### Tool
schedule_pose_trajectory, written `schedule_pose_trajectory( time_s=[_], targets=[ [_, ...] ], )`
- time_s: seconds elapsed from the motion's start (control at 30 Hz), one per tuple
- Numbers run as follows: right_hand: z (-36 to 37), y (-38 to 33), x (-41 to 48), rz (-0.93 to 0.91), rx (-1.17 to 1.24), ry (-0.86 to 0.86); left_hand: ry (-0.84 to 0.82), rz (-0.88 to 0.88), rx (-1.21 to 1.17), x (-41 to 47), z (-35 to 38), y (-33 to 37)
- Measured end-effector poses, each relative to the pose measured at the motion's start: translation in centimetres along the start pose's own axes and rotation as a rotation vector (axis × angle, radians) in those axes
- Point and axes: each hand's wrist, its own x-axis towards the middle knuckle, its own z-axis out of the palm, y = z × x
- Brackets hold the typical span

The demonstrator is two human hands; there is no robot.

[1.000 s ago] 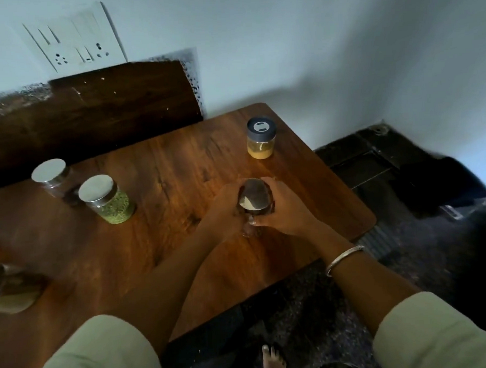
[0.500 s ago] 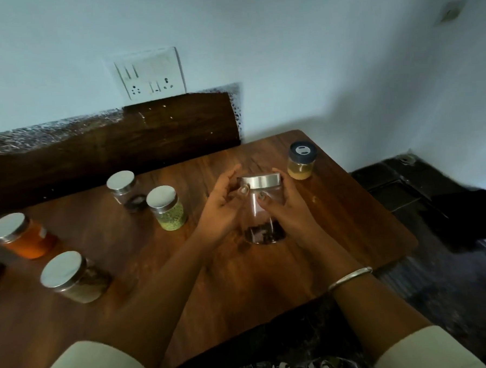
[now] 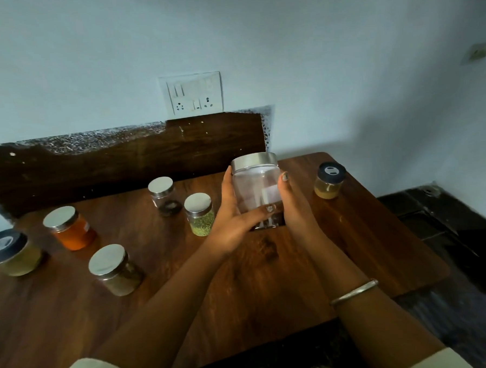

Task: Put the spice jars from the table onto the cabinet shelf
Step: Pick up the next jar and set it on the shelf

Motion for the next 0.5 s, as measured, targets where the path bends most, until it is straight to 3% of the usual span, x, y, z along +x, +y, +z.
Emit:
schedule_pose_trajectory(
  time_s=[0.17, 0.37, 0.5],
  targets=[
    [1.0, -0.3, -0.6, 0.068, 0.03, 0.031, 0.031, -0.052, 0.049, -0.3, -0.8, 0.3],
    [1.4, -1.1, -0.6, -0.001, 0.024, 0.08, 0.024, -0.063, 0.069, -0.6, -1.7, 0.8],
    [2.1, -0.7, -0.5, 0.025, 0.06, 0.001, 0.006, -0.036, 0.008, -0.7, -1.9, 0.8]
  ],
)
